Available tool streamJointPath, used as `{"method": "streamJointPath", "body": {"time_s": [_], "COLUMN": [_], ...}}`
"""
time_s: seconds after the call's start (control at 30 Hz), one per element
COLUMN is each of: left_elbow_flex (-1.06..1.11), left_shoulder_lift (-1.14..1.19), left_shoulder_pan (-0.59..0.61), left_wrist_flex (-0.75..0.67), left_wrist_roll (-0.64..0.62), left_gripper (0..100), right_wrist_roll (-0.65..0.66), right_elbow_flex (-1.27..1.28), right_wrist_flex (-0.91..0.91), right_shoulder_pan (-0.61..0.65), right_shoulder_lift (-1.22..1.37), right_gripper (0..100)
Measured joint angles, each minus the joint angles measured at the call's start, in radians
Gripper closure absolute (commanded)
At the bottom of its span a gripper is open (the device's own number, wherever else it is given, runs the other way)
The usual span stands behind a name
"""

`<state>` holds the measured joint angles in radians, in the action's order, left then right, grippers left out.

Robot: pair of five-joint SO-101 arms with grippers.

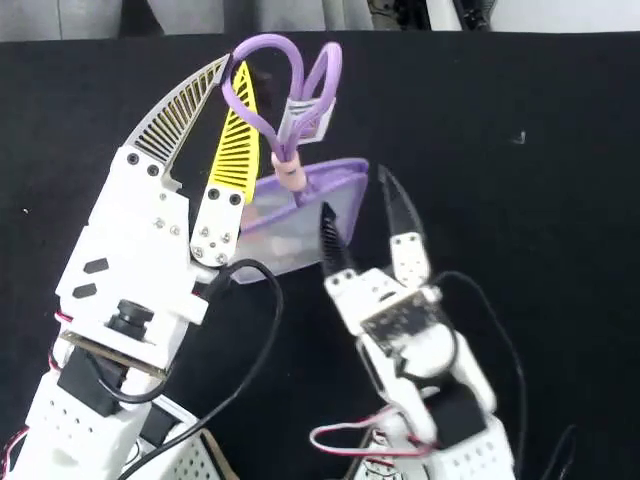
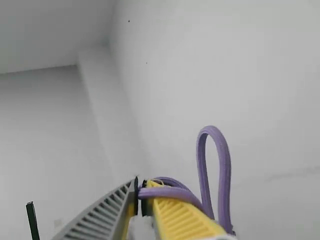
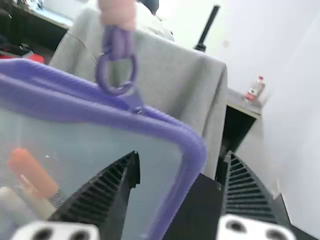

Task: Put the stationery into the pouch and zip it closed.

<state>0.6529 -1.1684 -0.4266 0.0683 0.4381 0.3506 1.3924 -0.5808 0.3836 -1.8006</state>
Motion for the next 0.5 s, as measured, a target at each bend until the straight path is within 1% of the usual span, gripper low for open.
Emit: {"method": "streamJointPath", "body": {"time_s": [0.13,0.27,0.33,0.5], "left_elbow_flex": [0.000,0.000,0.000,0.000], "left_shoulder_lift": [0.000,0.000,0.000,0.000], "left_shoulder_pan": [0.003,0.057,0.075,0.120], "left_wrist_flex": [0.000,0.000,0.000,0.000], "left_wrist_roll": [0.000,0.000,0.000,0.000], "left_gripper": [97,97,97,97], "right_wrist_roll": [0.000,0.006,0.060,0.270], "right_elbow_flex": [-0.172,-0.344,-0.433,-0.674], "right_wrist_flex": [-0.296,-0.488,-0.559,-0.795], "right_shoulder_pan": [-0.002,-0.003,0.000,0.178], "right_shoulder_lift": [-0.003,-0.005,-0.005,-0.002], "right_gripper": [74.2,74.1,74.1,74.3]}}
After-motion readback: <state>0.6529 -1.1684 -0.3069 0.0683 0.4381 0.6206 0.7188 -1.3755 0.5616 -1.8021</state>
